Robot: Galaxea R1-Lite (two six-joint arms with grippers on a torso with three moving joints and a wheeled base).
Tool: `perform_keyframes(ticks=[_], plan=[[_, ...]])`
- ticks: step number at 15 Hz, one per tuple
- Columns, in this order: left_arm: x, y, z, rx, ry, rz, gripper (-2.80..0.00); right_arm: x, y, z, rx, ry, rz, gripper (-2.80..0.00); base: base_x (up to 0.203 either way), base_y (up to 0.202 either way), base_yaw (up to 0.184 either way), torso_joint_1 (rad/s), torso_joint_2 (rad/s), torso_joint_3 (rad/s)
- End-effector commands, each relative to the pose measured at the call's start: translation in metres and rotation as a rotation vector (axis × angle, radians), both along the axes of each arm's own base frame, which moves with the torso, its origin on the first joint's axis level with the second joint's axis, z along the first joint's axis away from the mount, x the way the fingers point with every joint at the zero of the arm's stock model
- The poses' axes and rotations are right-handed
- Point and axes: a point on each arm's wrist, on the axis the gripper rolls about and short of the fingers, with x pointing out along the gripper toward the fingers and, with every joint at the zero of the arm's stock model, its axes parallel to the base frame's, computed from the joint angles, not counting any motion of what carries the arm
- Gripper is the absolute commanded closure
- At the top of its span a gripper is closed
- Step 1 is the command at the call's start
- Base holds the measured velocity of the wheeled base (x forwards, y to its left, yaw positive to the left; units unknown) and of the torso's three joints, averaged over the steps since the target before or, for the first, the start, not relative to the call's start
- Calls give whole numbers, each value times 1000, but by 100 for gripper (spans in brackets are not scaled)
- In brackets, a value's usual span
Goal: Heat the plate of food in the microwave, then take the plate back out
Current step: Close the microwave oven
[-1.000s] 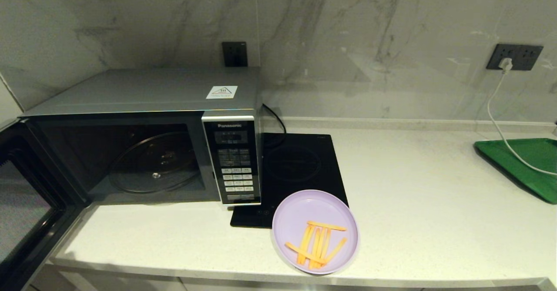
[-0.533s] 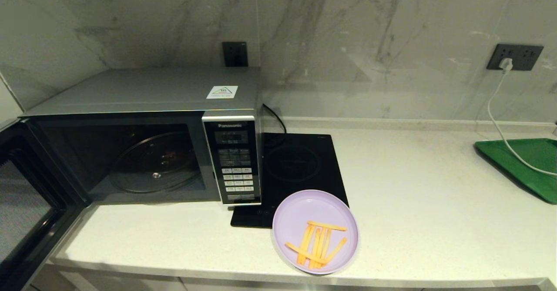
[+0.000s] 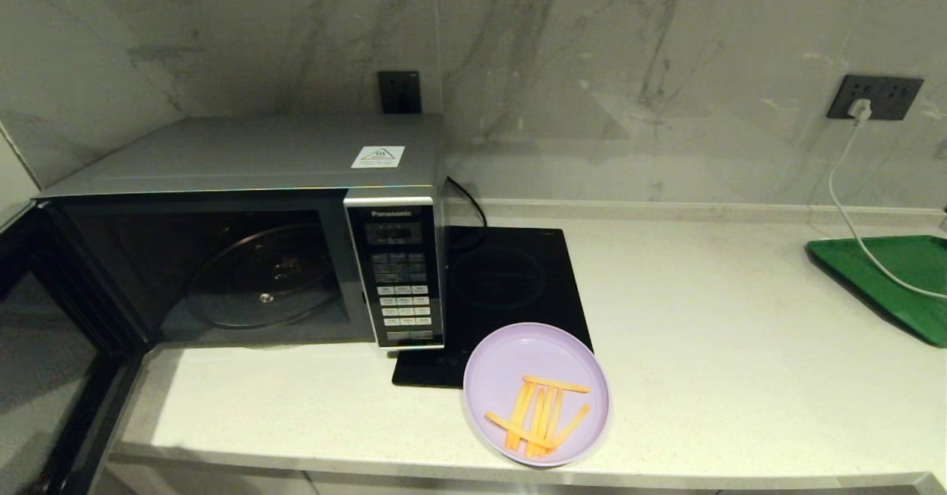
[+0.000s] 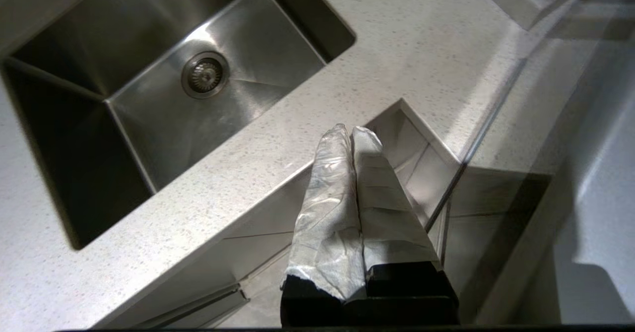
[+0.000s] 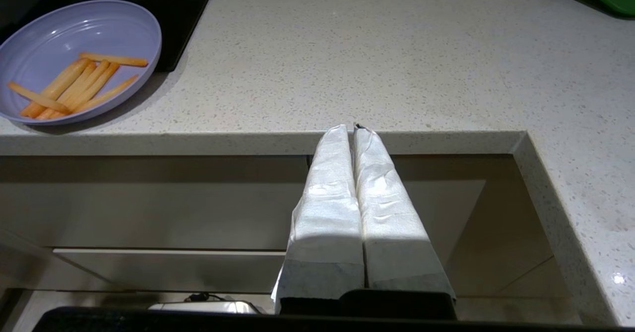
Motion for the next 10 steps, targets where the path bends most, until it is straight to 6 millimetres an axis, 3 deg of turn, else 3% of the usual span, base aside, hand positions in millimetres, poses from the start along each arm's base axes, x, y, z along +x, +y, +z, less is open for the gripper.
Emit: perform_keyframes(ticks=[1, 10], plan=[[0, -14, 0, -19, -23, -40, 0, 0, 0, 0, 1, 1, 0, 0, 0, 0, 0, 0, 0, 0], [-8, -85, -2, -249, -107, -257, 0, 0, 0, 0, 1, 1, 0, 0, 0, 0, 0, 0, 0, 0]])
